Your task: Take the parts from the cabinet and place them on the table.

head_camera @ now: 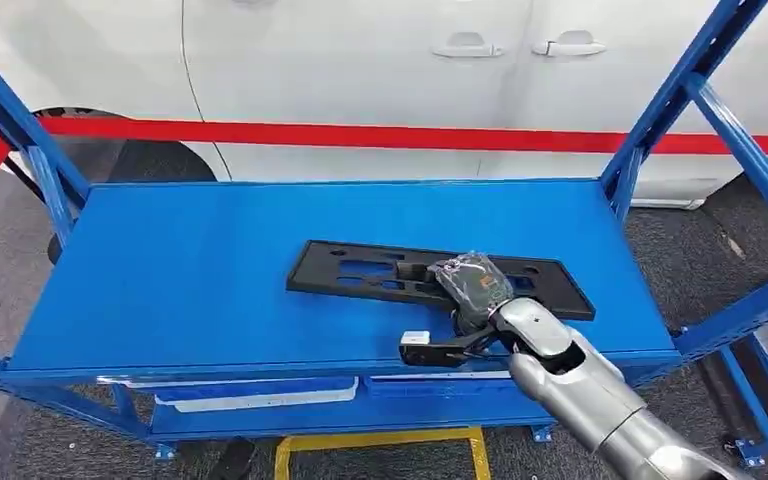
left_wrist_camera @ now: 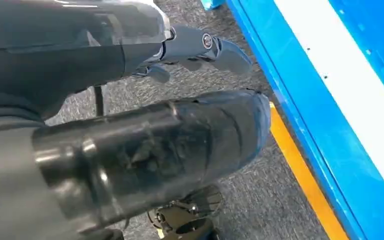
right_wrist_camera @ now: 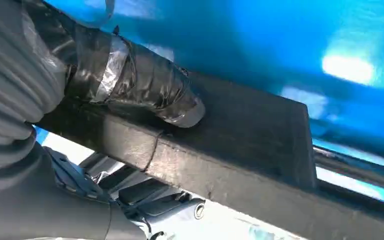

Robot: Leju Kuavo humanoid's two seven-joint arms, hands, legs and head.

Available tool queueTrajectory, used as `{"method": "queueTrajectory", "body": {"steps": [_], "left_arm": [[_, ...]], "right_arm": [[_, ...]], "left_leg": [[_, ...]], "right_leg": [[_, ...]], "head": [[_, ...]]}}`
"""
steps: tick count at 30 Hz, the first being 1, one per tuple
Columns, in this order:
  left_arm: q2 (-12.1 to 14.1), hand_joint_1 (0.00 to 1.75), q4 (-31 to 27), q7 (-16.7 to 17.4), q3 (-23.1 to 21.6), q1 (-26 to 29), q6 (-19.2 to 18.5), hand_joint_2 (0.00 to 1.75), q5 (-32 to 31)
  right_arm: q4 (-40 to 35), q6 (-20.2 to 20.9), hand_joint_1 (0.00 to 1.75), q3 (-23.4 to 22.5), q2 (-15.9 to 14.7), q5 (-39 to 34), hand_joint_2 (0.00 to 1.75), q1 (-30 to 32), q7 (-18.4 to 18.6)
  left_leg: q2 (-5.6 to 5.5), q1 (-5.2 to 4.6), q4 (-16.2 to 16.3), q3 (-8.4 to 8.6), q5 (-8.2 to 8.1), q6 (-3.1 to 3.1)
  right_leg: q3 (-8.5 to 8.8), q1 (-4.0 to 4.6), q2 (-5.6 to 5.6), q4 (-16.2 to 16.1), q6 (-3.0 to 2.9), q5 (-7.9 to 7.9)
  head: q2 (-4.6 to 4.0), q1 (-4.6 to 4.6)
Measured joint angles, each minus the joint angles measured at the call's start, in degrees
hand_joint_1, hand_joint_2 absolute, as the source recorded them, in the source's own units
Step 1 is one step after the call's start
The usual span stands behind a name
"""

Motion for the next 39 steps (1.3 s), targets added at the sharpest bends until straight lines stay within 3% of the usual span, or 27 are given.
{"method": "queueTrajectory", "body": {"steps": [2,3,4,7,9,10,12,13,14,16,18,19,22,24,25,27,28,29,30,31,33,34,36,37,38,39], "left_arm": [[0.0,0.0,0.0,0.0,0.0,0.0,0.1,0.0,0.2],[0.0,0.0,0.0,0.0,0.0,0.0,0.2,0.0,0.5],[0.0,0.0,0.0,0.0,0.0,-0.1,0.2,0.0,0.6],[0.0,0.0,0.0,0.0,0.0,0.0,0.5,0.0,1.1],[0.0,0.0,0.0,0.0,0.0,0.1,0.7,0.0,1.2],[0.0,0.0,0.0,0.0,0.0,0.0,0.8,0.0,1.2],[0.0,0.0,0.0,0.1,0.0,0.0,0.9,0.0,1.2],[0.0,0.0,0.0,0.1,0.0,0.1,1.0,0.0,1.2],[0.1,0.0,0.0,0.2,0.0,0.2,1.1,0.0,1.3],[0.1,0.0,0.0,0.3,0.0,0.2,1.2,0.0,1.6],[0.1,0.0,0.0,0.3,0.0,0.1,1.2,0.0,1.6],[0.1,0.0,0.0,0.4,0.0,0.1,1.2,0.0,1.7],[0.1,0.0,0.0,0.5,0.1,0.2,1.4,0.0,1.8],[0.1,0.0,0.0,0.3,0.1,0.2,1.4,0.0,2.0],[0.0,0.0,0.0,0.1,0.1,0.1,1.4,0.0,2.1],[0.0,0.0,0.0,-0.1,0.1,0.1,1.4,0.0,2.1],[0.0,0.0,0.0,-0.1,0.1,0.2,1.4,0.0,2.1],[0.0,0.0,0.0,-0.1,0.2,0.2,1.4,0.0,2.1],[0.0,0.0,0.0,-0.1,0.2,0.2,1.4,0.0,2.1],[0.0,0.0,0.0,-0.1,0.2,0.3,1.3,0.0,2.1],[0.0,0.0,0.0,-0.3,0.2,0.2,1.1,0.0,2.1],[0.0,0.0,0.0,-0.6,0.2,0.2,0.9,0.0,2.1],[0.0,0.0,0.0,-1.5,0.2,0.2,0.0,0.0,2.2],[0.0,0.0,0.0,-1.9,0.3,0.3,-0.5,1.75,2.2],[0.1,0.0,0.0,-2.4,0.3,0.3,-1.1,1.75,2.3],[0.2,0.0,0.0,-2.8,0.3,0.3,-1.6,1.75,2.4]], "right_arm": [[-2.1,-1.2,1.75,0.0,-0.2,4.6,1.75,0.2,2.1],[-3.8,-2.2,1.75,-0.1,-0.2,7.9,1.75,0.3,3.9],[-5.3,-3.2,1.75,-0.2,-0.2,10.7,1.75,0.6,5.3],[-11.2,-5.8,1.75,-0.2,-0.1,18.8,1.75,2.1,9.0],[-14.6,-6.9,1.75,-0.2,0.3,22.9,1.75,3.1,10.4],[-16.8,-7.8,1.75,-0.2,0.6,24.9,1.75,3.6,11.0],[-20.2,-9.0,1.75,0.0,1.3,27.8,1.75,4.4,11.7],[-21.5,-9.5,1.75,0.3,1.4,28.8,1.75,4.8,11.9],[-23.1,-10.0,1.75,0.7,1.7,30.0,1.75,5.4,12.2],[-25.6,-10.6,1.75,1.7,2.0,32.0,1.75,6.1,12.8],[-28.1,-11.3,1.75,2.7,2.5,33.6,1.75,6.2,13.3],[-29.0,-11.6,1.75,3.2,2.7,34.3,1.75,6.2,13.6],[-31.0,-11.7,1.75,4.9,3.5,35.1,1.75,6.1,13.7],[-32.0,-11.8,1.75,5.9,4.1,35.2,1.75,6.1,13.7],[-32.5,-11.9,1.75,6.3,4.4,35.2,1.75,6.0,13.7],[-33.1,-12.4,1.75,7.0,4.9,35.3,1.75,6.0,13.8],[-33.2,-12.4,1.75,7.5,5.0,35.3,1.75,6.2,13.8],[-33.2,-12.4,1.75,7.8,5.0,35.3,1.75,6.4,13.8],[-33.2,-12.4,1.75,7.9,5.0,35.4,1.75,6.5,13.8],[-33.2,-12.4,1.75,8.2,5.0,35.4,1.75,6.5,13.8],[-33.6,-12.5,1.75,8.4,5.2,35.4,1.75,6.5,13.9],[-33.7,-12.5,1.75,8.4,5.2,35.4,1.75,6.5,13.9],[-33.8,-12.7,1.75,8.7,5.7,35.3,1.75,6.5,14.1],[-33.8,-12.7,1.75,8.7,5.8,35.2,1.75,6.6,14.2],[-33.8,-12.7,1.75,8.8,6.0,35.0,1.75,6.6,14.4],[-33.8,-12.7,1.75,8.9,6.2,34.7,1.75,6.6,14.5]], "left_leg": [[-0.13,-0.02,0.0,0.23,-0.13,-0.11],[-0.12,-0.02,0.1,0.31,-0.27,-0.3],[-0.09,-0.4,0.1,-0.04,-0.28,-0.56],[-0.1,-0.3,-0.2,-0.25,-0.08,-1.29],[-0.07,-0.27,0.5,-0.43,-1.11,-1.92],[-0.01,-0.34,3.2,-1.65,-3.03,-2.06],[-0.01,-0.32,12.1,-5.74,-7.18,-2.31],[-0.01,-0.32,15.9,-7.66,-8.36,-2.46],[-0.01,-0.31,17.7,-8.71,-8.18,-2.57],[0.02,-0.29,12.8,-6.69,-4.06,-2.52],[0.03,-0.3,2.6,-1.94,0.92,-2.06],[-0.03,-0.61,1.4,-1.0,-0.13,-1.9],[-0.13,-0.79,0.6,-1.11,0.01,-1.52],[-0.01,-0.09,-0.3,-0.7,0.55,-0.65],[-0.03,-0.1,-0.4,-0.63,0.61,-0.38],[0.02,-0.13,-0.4,-0.65,0.59,0.0],[0.03,-0.14,-0.4,-0.66,0.58,0.0],[0.02,-0.14,-0.4,-0.67,0.57,-0.01],[-0.01,-0.13,-0.4,-0.64,0.56,-0.03],[-0.09,-0.12,-0.3,-0.6,0.5,-0.11],[-0.18,-0.11,-0.2,-0.4,0.28,-0.43],[-0.16,-0.11,-0.1,-0.45,0.21,-0.61],[-0.15,-0.47,-0.1,-0.77,0.35,-1.3],[-0.14,-0.45,-0.2,-0.7,0.33,-1.52],[-0.13,-0.42,-0.4,-0.58,0.41,-1.95],[-0.14,-0.36,-0.1,-0.72,-0.01,-2.32]], "right_leg": [[4.14,0.08,0.0,-8.6,-0.5,4.91],[6.49,0.18,0.01,-14.4,-0.95,6.8],[7.03,0.74,0.06,-14.9,-1.07,6.13],[6.83,0.81,0.02,-15.5,-1.55,5.86],[7.3,0.17,-0.17,-16.4,-2.22,6.25],[7.33,0.14,-0.1,-16.5,-2.74,6.27],[7.36,0.26,-0.11,-16.4,-3.16,6.08],[7.36,0.33,-0.14,-16.3,-3.26,6.01],[7.37,0.38,-0.15,-16.1,-3.35,5.9],[7.49,0.39,-0.11,-15.8,-3.28,5.57],[7.75,0.39,0.02,-15.4,-3.01,5.08],[7.64,0.77,0.06,-15.3,-2.75,4.93],[7.37,0.62,0.1,-15.3,-2.11,5.19],[7.17,0.73,0.09,-15.0,-1.52,4.54],[6.56,0.73,0.05,-13.3,-1.4,3.2],[2.67,0.45,0.07,-4.7,-1.04,-1.1],[0.7,0.35,0.06,-0.6,-0.84,-2.49],[-0.68,0.2,0.04,2.0,-0.71,-2.9],[-0.72,0.06,0.04,1.9,-0.65,-2.25],[0.7,-0.09,0.0,-1.2,-0.65,0.17],[5.84,-0.13,-0.06,-11.7,-1.01,5.4],[7.12,-0.06,-0.08,-14.6,-1.22,4.99],[7.31,0.36,0.07,-15.2,-1.35,5.14],[7.24,0.48,0.16,-15.2,-1.5,5.08],[7.22,0.59,0.17,-15.2,-1.8,5.17],[7.52,-0.05,0.07,-15.9,-2.35,5.51]], "head": [[0.02,-0.02],[0.02,0.0],[0.0,-0.04],[0.02,-0.04],[0.02,-0.04],[0.02,-0.13],[0.02,-0.11],[0.02,-0.11],[0.02,-0.11],[0.02,-0.11],[0.0,-0.11],[0.0,-0.09],[0.02,-0.11],[0.02,-0.11],[0.02,-0.04],[0.02,-0.07],[0.0,-0.09],[0.02,-0.07],[0.02,-0.07],[0.02,-0.09],[0.0,-0.07],[0.0,-0.07],[0.02,-0.11],[0.02,-0.09],[0.02,-0.11],[0.02,-0.11]]}}
